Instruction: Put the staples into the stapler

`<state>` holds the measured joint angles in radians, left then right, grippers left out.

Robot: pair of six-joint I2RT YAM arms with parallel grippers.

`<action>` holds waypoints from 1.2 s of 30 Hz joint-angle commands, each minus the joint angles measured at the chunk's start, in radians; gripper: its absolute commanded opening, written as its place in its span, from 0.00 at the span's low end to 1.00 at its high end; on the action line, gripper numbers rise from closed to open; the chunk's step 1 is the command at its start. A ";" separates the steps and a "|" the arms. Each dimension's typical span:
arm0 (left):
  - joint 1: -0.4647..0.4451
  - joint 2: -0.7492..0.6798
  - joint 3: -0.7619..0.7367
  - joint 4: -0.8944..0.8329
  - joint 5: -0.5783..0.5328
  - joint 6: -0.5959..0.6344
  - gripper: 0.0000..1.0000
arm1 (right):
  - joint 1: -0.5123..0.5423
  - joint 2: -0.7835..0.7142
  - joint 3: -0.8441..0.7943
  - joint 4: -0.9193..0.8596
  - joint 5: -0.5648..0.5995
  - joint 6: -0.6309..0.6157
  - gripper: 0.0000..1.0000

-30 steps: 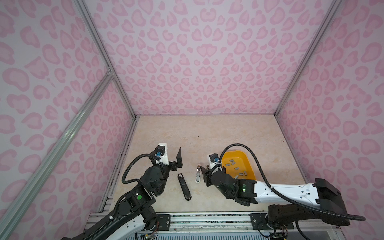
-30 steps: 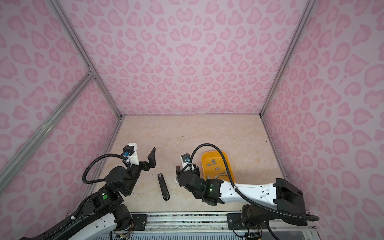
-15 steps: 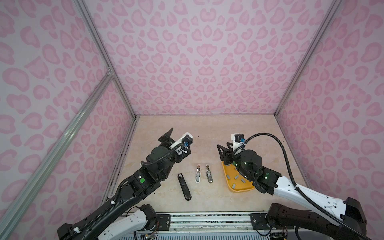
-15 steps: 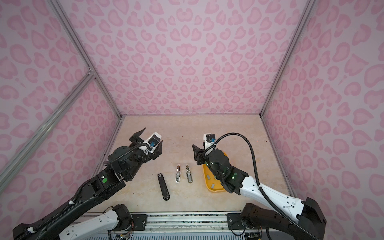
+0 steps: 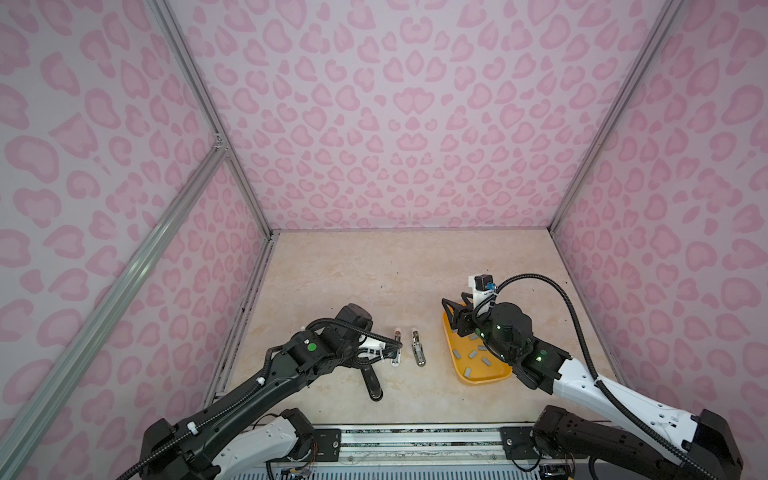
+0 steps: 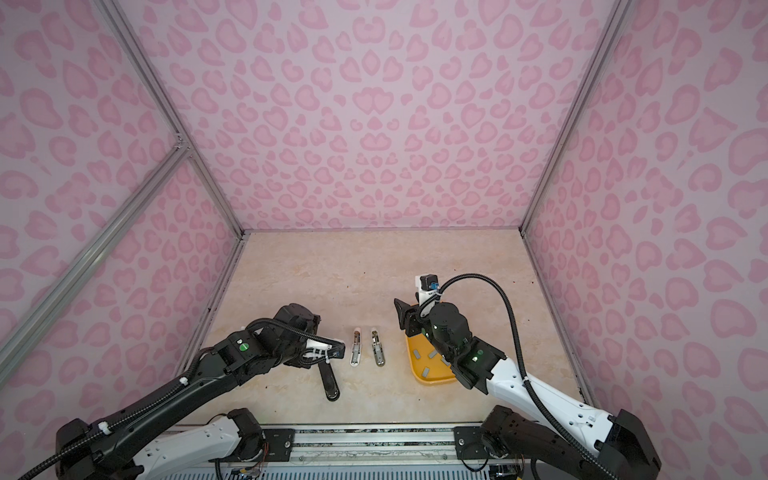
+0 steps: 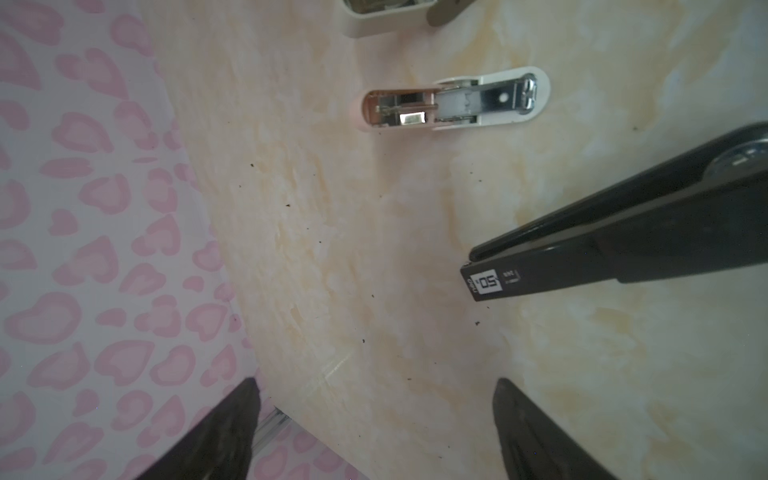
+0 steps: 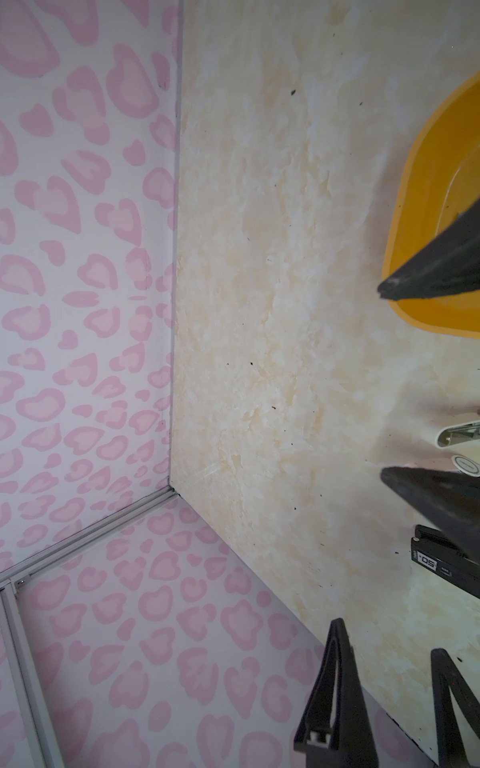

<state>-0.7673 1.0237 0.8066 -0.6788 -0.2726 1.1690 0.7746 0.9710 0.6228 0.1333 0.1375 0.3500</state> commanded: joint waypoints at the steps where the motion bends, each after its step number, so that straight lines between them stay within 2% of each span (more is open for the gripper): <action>1: -0.013 0.029 -0.015 -0.007 0.054 0.065 0.90 | -0.008 -0.010 -0.009 0.034 -0.021 0.010 0.64; 3: -0.040 0.053 -0.019 -0.018 0.052 0.073 0.91 | -0.016 -0.015 -0.019 0.046 -0.023 0.015 0.65; 7: -0.125 0.116 -0.061 -0.046 -0.020 0.097 0.90 | -0.029 -0.003 -0.026 0.066 -0.046 0.026 0.65; 12: -0.178 0.144 -0.068 -0.048 0.017 0.086 0.89 | -0.040 0.044 -0.016 0.078 -0.085 0.041 0.65; 22: -0.309 0.225 -0.099 -0.060 0.016 0.058 0.86 | -0.061 0.079 -0.013 0.094 -0.117 0.057 0.66; 27: -0.321 0.273 -0.055 -0.060 0.041 0.044 0.79 | -0.072 0.077 -0.020 0.097 -0.121 0.064 0.66; 32: -0.325 0.312 -0.038 -0.076 0.033 0.054 0.64 | -0.085 0.077 -0.029 0.102 -0.124 0.071 0.67; 36: -0.324 0.320 -0.043 -0.089 0.027 0.059 0.56 | -0.099 0.082 -0.035 0.110 -0.135 0.079 0.67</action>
<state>-1.0912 1.3373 0.7593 -0.7383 -0.2478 1.2186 0.6823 1.0477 0.5961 0.2173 0.0162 0.4187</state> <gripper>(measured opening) 0.583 0.665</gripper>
